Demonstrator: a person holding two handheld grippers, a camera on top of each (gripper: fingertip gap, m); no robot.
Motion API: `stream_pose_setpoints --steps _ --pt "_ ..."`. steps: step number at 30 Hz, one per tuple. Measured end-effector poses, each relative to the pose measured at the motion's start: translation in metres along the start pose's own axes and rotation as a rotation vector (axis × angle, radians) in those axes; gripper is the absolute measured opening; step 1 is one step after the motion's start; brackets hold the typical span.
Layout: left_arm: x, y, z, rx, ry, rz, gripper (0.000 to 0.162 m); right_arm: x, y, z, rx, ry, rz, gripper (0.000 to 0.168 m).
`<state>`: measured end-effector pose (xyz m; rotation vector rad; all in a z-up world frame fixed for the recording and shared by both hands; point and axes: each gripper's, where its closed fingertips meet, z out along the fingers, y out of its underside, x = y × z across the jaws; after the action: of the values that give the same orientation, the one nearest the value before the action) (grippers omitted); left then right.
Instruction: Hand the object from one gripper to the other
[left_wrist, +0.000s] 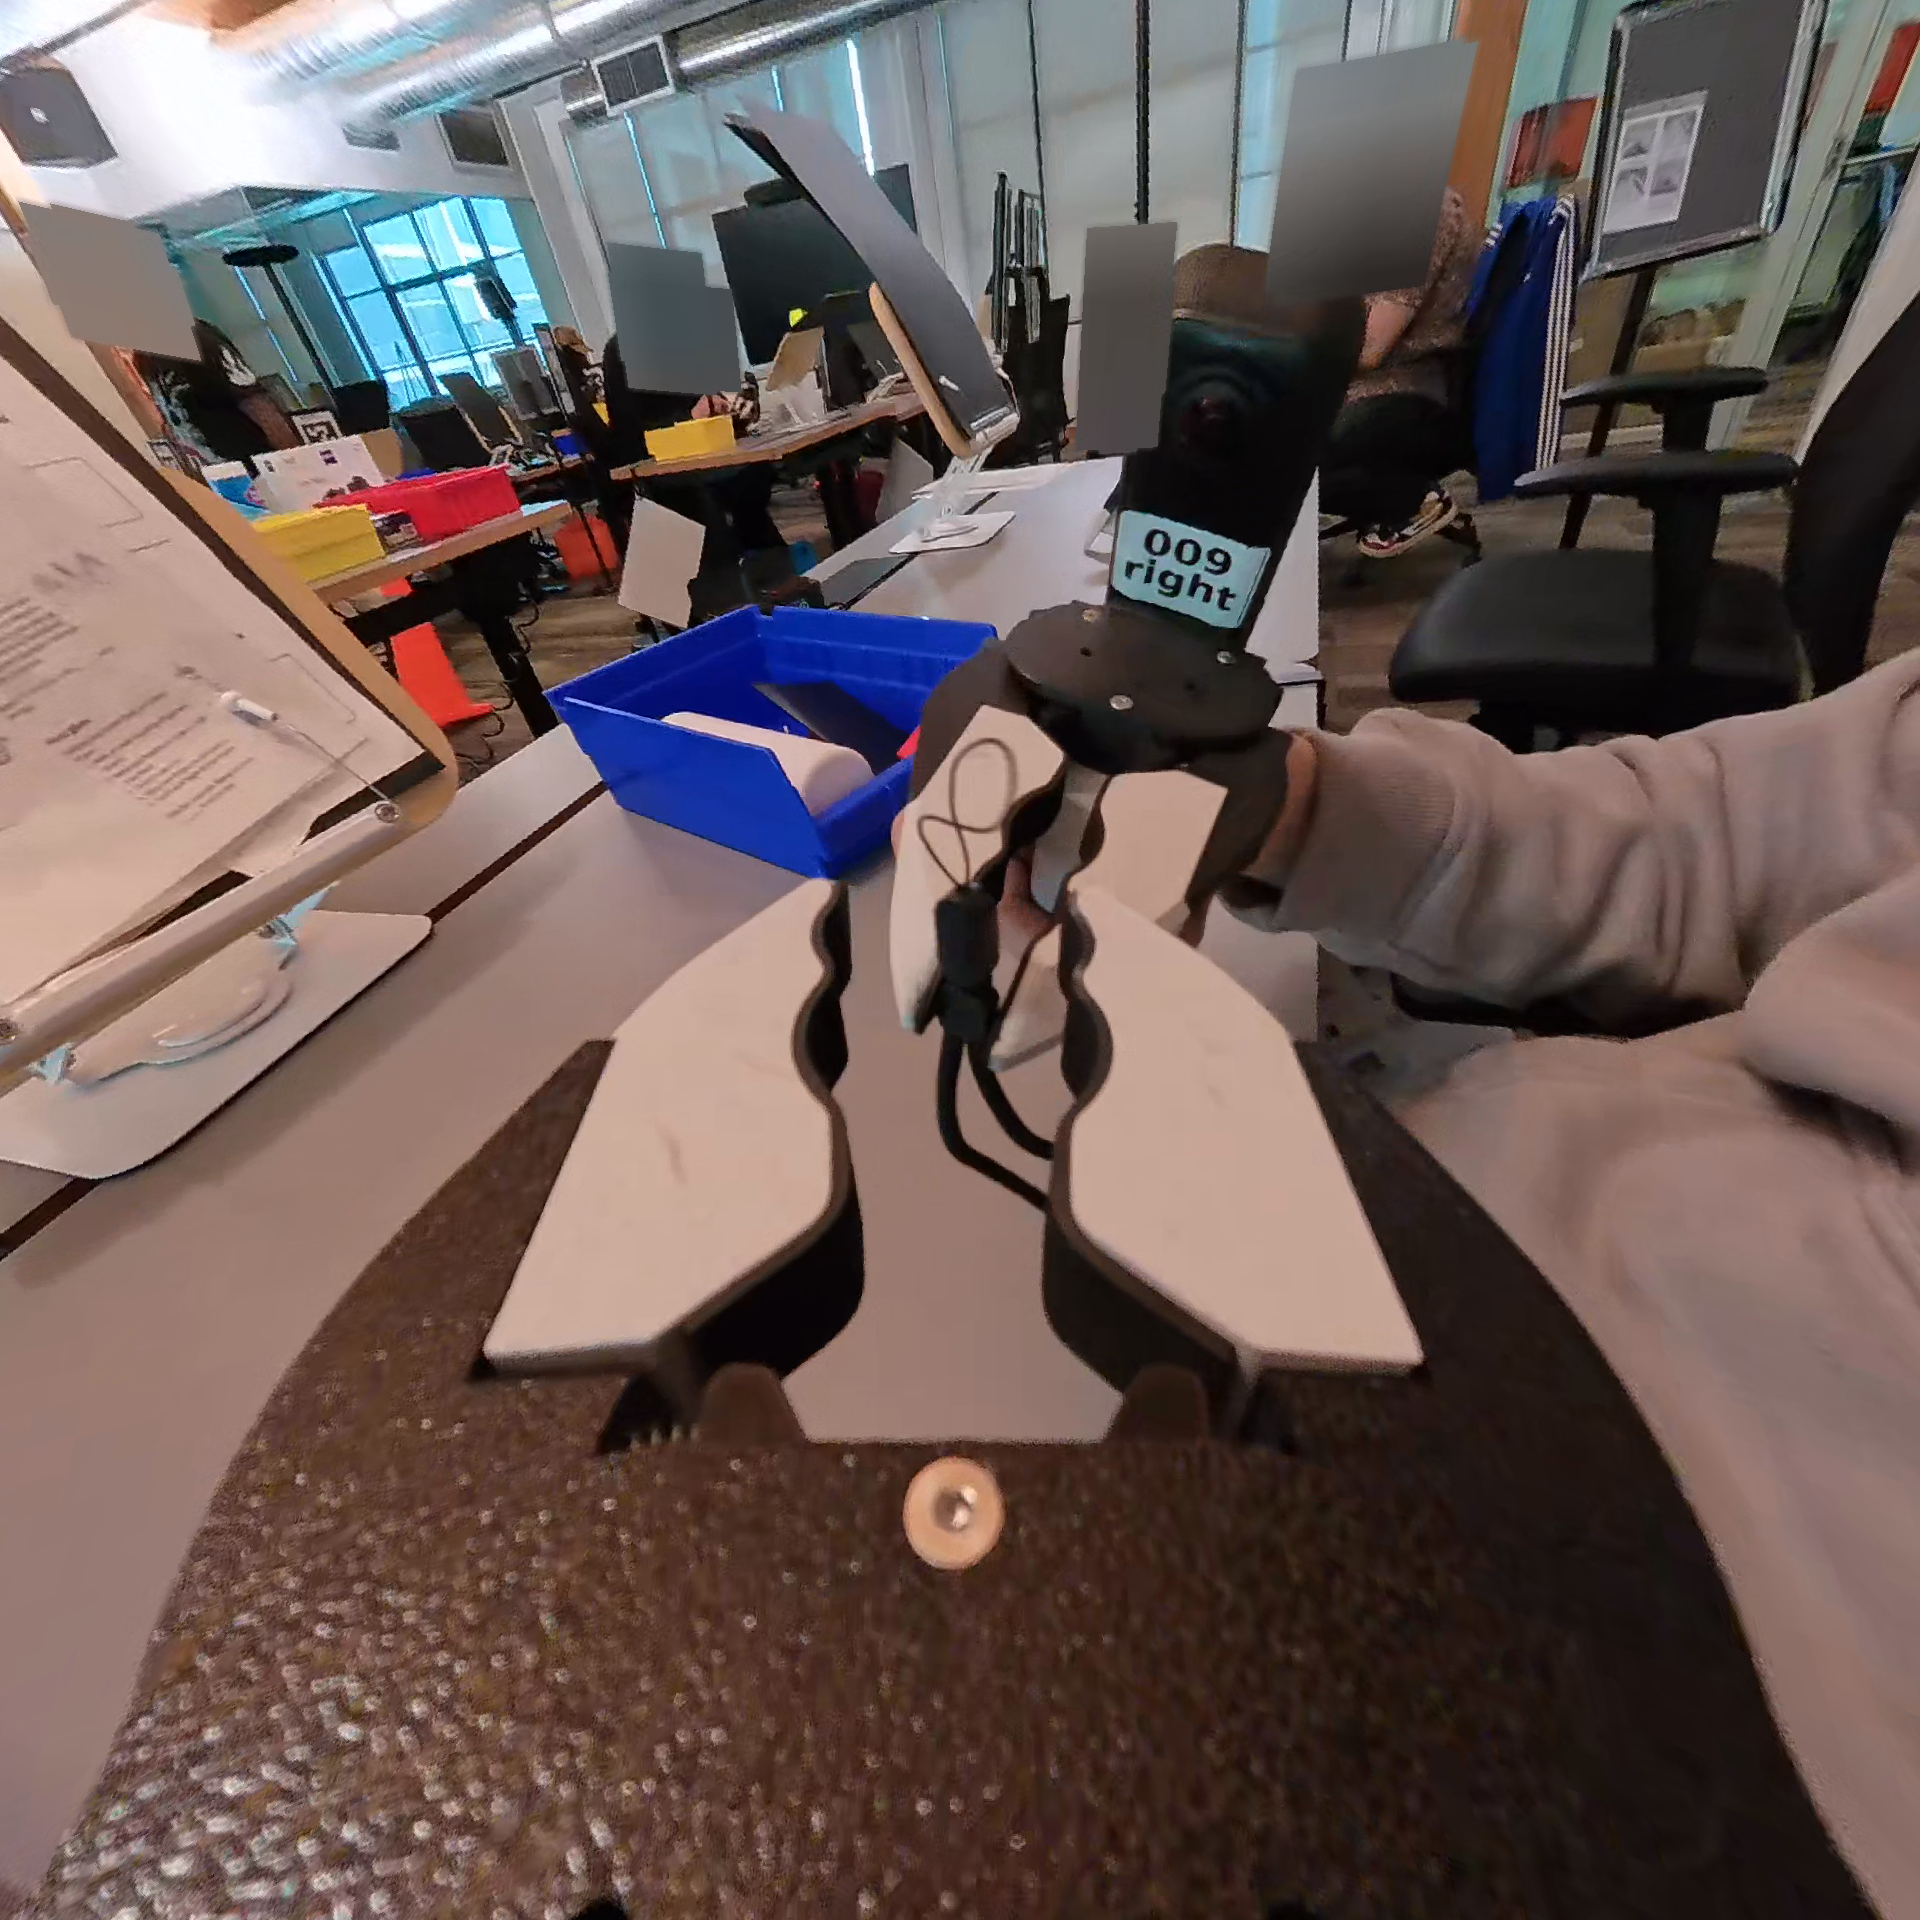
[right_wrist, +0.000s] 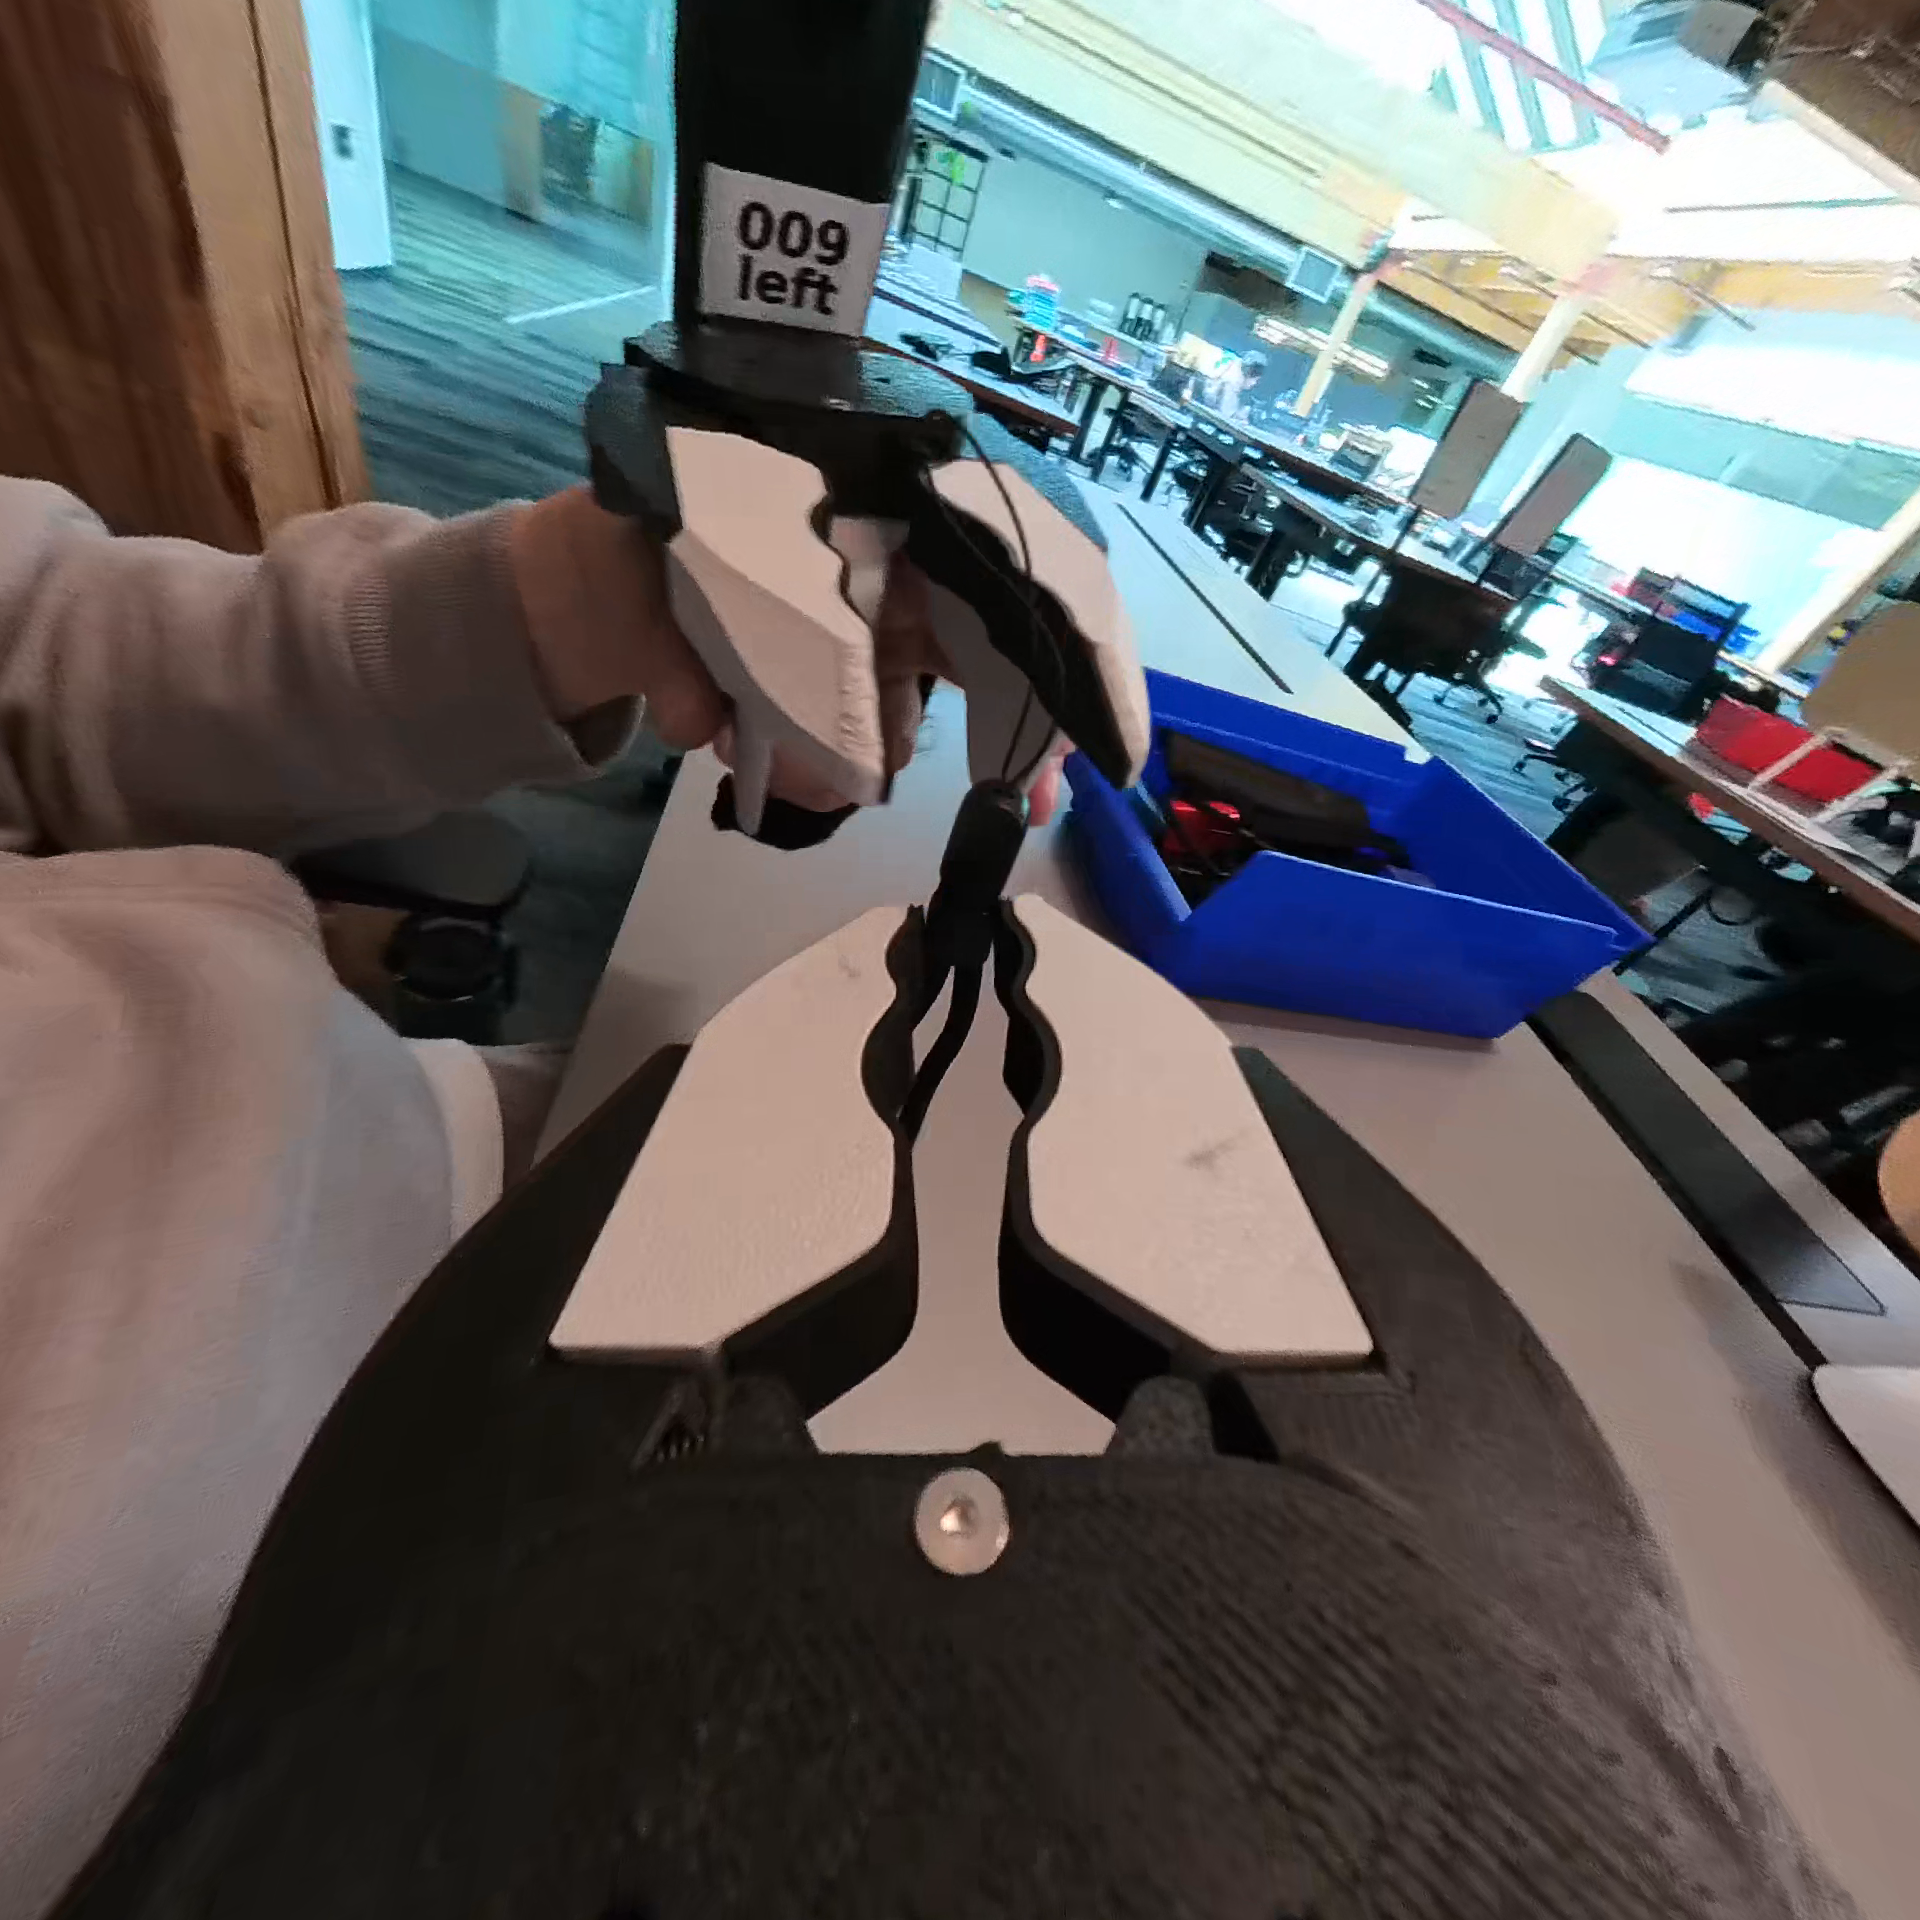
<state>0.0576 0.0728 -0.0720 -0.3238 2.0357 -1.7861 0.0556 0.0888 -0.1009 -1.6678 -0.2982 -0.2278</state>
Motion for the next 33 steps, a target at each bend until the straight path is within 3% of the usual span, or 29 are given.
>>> stream_pose_setpoints --steps 3,5,6,13,16,27,31,33 --pt "0.003 0.007 0.003 -0.03 0.023 0.014 0.031 -0.008 0.002 0.003 -0.024 -0.031 -0.028 0.013" --pt "0.007 0.009 0.005 -0.04 0.047 0.026 0.011 -0.008 0.004 0.005 -0.034 -0.024 -0.036 0.013" --pt "0.007 0.009 0.005 -0.046 0.048 0.02 0.011 -0.008 0.004 0.005 -0.035 -0.023 -0.04 0.013" --pt "-0.026 -0.008 -0.003 0.045 -0.184 -0.065 0.01 0.012 0.005 0.006 -0.048 0.142 -0.056 0.025" --pt "-0.033 -0.016 -0.009 0.096 -0.243 -0.102 0.01 0.016 0.005 0.007 -0.047 0.186 -0.054 0.021" --pt "-0.014 -0.023 -0.001 0.149 -0.109 -0.161 0.01 0.013 0.001 0.01 -0.027 0.171 -0.074 0.007" --pt "-0.014 -0.023 -0.003 0.149 -0.107 -0.122 0.011 0.007 -0.001 0.007 0.018 0.079 0.028 0.004" --pt "-0.011 -0.025 -0.005 0.161 -0.094 -0.072 0.022 0.009 -0.004 0.002 0.072 0.036 0.115 0.004"
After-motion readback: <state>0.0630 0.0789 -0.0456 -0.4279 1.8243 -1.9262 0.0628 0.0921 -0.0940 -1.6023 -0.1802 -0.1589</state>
